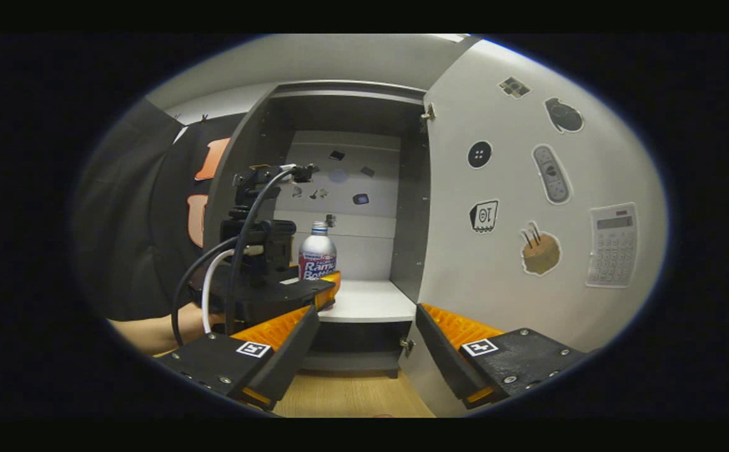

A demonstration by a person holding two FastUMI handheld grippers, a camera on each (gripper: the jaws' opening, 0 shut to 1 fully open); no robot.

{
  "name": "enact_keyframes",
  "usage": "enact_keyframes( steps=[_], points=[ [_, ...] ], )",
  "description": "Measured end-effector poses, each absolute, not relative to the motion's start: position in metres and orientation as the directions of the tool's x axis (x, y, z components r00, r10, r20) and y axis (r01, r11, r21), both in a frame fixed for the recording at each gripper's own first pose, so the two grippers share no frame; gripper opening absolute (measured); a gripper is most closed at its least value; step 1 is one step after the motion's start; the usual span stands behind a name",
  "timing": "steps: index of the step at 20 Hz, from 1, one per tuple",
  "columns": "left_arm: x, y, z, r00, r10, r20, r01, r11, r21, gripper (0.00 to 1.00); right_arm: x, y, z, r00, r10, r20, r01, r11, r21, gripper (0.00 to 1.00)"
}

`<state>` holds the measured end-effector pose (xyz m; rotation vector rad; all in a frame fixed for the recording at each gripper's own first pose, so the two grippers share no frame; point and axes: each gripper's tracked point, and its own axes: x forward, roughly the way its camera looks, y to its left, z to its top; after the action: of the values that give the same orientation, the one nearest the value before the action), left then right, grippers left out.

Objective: Open the cabinet door with the right hand, grasp the bottle in the cabinet with the left hand and place it on the coaster, then close the cabinet door with the right hand.

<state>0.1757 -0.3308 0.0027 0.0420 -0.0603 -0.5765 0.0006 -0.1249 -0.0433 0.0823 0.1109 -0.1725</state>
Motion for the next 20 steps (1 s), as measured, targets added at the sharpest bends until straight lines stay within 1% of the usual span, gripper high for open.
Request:
enact_keyframes(
  steps=[1,2,10,14,20],
  points=[
    [0.176,-0.331,0.002,0.839,-0.543,0.046,0.540,0.839,0.058,0.92,-0.002,-0.126,-0.044,0.979,-0.166,-0.116,0.175,0.982,0.069,0.95],
    [0.175,-0.331,0.002,0.838,-0.543,0.047,0.541,0.839,0.061,0.86,-0.003,-0.126,-0.044,0.980,-0.165,-0.116,0.173,0.982,0.069,0.95],
    [0.161,-0.315,0.007,0.860,-0.504,0.080,0.502,0.864,0.049,0.83,-0.017,-0.130,-0.041,0.986,-0.130,-0.103,0.137,0.988,0.071,0.95],
    [0.134,-0.295,0.011,0.871,-0.480,0.106,0.478,0.877,0.037,0.83,-0.026,-0.123,-0.039,0.993,-0.080,-0.090,0.086,0.994,0.066,0.95],
    [0.080,-0.244,-0.005,0.914,-0.381,0.137,0.379,0.924,0.040,0.83,-0.041,-0.111,-0.036,0.999,-0.003,-0.039,0.005,0.999,0.050,0.95]
  ],
)
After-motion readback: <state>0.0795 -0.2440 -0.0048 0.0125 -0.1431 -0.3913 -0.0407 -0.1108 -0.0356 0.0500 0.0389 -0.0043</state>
